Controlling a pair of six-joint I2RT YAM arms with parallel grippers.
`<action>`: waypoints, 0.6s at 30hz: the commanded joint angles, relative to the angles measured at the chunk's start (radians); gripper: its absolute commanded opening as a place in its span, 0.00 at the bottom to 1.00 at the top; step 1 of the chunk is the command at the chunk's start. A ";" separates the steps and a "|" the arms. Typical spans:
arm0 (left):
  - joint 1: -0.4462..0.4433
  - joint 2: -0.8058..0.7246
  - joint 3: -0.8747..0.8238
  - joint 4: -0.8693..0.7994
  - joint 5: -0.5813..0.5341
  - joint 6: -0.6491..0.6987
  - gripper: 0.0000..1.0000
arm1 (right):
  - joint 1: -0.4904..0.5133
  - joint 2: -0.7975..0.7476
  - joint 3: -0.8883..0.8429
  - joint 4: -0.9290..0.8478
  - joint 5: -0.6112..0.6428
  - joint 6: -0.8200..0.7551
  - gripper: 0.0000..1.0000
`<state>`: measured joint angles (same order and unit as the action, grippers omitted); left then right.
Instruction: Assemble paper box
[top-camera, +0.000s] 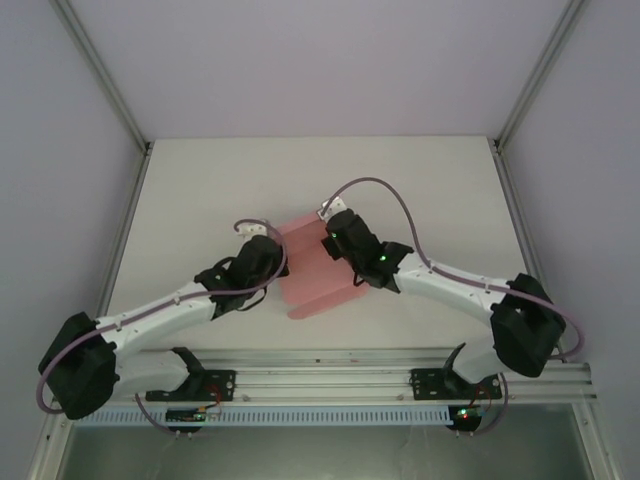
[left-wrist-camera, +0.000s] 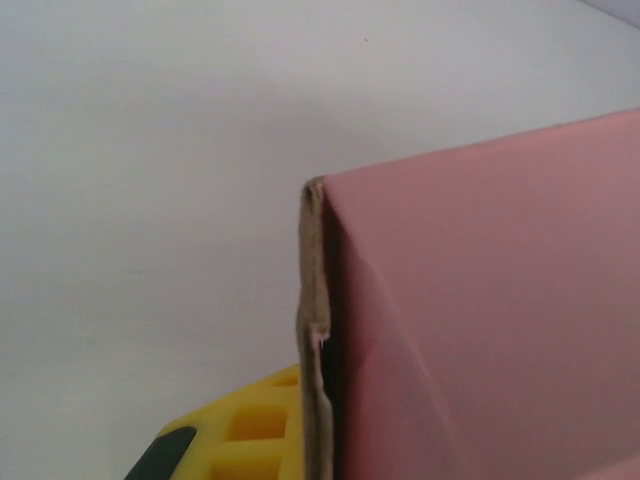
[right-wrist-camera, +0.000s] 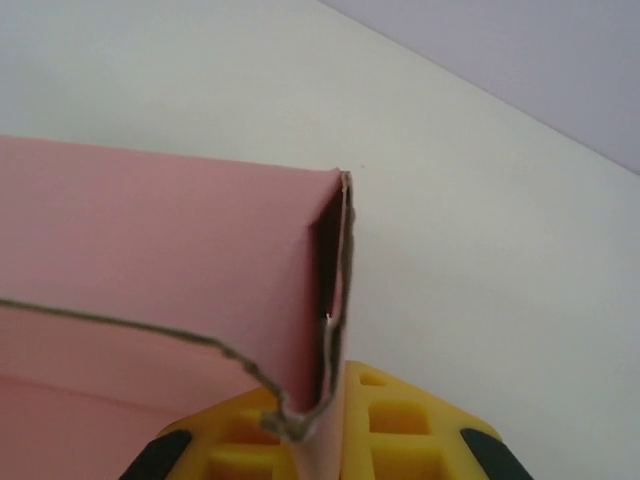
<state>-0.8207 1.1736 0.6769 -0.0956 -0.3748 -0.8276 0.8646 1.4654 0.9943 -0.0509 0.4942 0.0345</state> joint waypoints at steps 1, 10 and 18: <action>0.003 0.004 0.051 -0.225 -0.158 -0.170 0.00 | -0.047 0.047 0.045 -0.172 0.402 0.145 0.00; 0.018 0.042 0.113 -0.582 -0.369 -0.485 0.00 | -0.060 0.045 0.053 -0.239 0.506 0.189 0.00; 0.015 0.069 0.123 -0.388 -0.310 -0.260 0.00 | -0.055 0.013 0.014 -0.156 0.350 0.144 0.00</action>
<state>-0.8539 1.2644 0.8425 -0.3721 -0.4877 -1.1248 0.9024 1.5185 1.0550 -0.1158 0.5812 0.1482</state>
